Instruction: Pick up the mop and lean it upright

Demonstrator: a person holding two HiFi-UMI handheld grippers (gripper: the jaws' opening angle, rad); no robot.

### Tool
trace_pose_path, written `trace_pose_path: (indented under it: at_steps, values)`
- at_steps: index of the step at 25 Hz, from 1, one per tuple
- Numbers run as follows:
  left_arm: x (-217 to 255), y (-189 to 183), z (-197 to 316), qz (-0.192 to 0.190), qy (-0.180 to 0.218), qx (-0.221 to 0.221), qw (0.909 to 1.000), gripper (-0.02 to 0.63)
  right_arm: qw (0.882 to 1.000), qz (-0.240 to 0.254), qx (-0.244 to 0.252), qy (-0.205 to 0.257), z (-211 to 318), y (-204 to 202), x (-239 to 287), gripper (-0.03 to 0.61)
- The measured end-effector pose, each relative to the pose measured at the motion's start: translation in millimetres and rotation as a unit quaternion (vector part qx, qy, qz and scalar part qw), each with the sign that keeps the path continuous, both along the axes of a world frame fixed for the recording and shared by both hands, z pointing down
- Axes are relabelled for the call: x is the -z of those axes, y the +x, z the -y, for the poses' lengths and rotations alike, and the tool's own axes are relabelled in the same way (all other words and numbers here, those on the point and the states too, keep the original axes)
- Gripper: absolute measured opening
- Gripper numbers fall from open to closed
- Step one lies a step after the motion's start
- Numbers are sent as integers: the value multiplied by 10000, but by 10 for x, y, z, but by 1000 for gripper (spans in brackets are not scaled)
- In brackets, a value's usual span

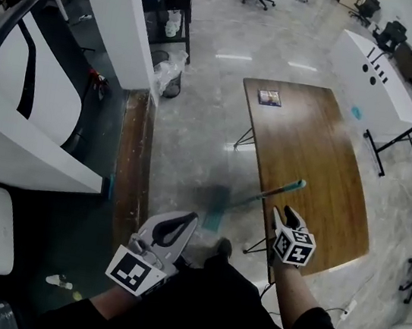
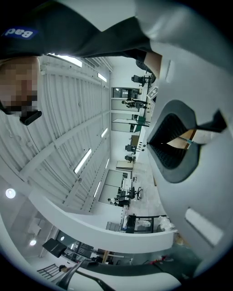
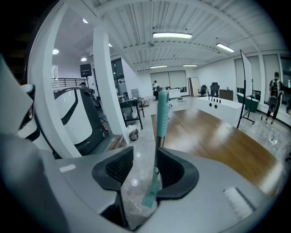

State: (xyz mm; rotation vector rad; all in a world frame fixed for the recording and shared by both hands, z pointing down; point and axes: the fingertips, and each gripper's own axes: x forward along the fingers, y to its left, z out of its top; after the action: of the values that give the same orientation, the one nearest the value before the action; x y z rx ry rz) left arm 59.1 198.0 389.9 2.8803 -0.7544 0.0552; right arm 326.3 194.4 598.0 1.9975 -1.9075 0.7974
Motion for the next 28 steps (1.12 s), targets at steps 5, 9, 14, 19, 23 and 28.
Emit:
trace_pose_path:
  at_steps: [5, 9, 14, 19, 23, 28]
  values:
    - [51, 57, 159, 219, 54, 214, 9995, 20, 9997, 195, -59, -119, 244, 154, -265, 195]
    - [38, 145, 234, 344, 78, 271, 9990, 20, 9994, 275, -41, -215, 413, 235, -454, 216]
    - [-25, 176, 252, 455, -4, 395, 9982, 20, 9994, 239, 56, -261, 556, 289, -564, 221]
    - [-11, 229, 266, 467, -10, 503, 9976, 20, 9994, 146, 145, -282, 691, 327, -629, 216]
    - [-28, 184, 252, 468, -44, 620, 9970, 20, 9995, 33, 156, -275, 714, 333, -647, 153]
    - [-17, 147, 251, 449, -24, 717, 9964, 20, 9996, -9, 146, -227, 756, 339, -606, 106]
